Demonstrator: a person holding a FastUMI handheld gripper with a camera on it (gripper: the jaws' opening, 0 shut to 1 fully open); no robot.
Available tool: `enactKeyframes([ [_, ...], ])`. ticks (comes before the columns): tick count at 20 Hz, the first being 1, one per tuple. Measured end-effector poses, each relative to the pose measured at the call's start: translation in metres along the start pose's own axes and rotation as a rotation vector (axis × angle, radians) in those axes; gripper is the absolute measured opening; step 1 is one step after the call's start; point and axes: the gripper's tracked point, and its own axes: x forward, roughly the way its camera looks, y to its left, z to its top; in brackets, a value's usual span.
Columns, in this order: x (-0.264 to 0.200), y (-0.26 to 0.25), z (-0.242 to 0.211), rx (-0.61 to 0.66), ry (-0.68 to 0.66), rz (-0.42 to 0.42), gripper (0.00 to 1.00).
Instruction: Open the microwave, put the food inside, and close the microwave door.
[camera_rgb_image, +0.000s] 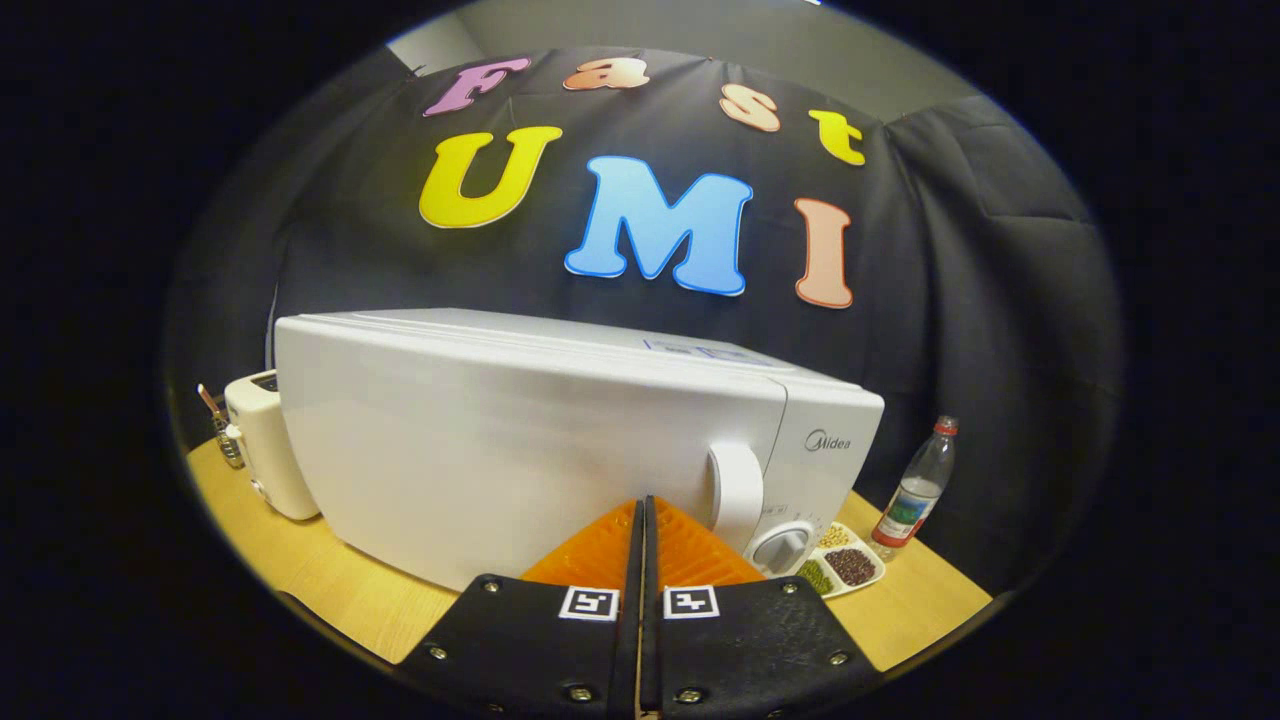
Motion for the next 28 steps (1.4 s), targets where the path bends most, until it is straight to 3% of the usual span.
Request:
enactKeyframes([
  [3,-0.061,0.009,0.014,-0.025,-0.044,0.078,0.02],
  [7,-0.181,0.024,0.030,0.000,-0.131,0.245,0.02],
  [9,-0.238,0.018,0.040,-0.018,-0.171,0.286,0.02],
  [11,-0.292,0.002,0.063,-0.027,-0.251,0.294,0.02],
  [14,-0.351,-0.037,0.093,-0.045,-0.334,0.234,0.02],
  [16,-0.378,-0.063,0.099,-0.012,-0.326,0.204,0.02],
  [20,-0.403,-0.092,0.100,0.122,-0.279,0.258,0.02],
  [21,-0.403,-0.106,0.095,0.148,-0.253,0.239,0.16],
  [22,-0.398,-0.121,0.082,0.157,-0.205,0.206,0.36],
  [24,-0.397,-0.134,0.070,0.131,-0.173,0.168,0.94],
  [28,-0.396,-0.141,0.068,0.050,-0.165,0.149,0.97],
])
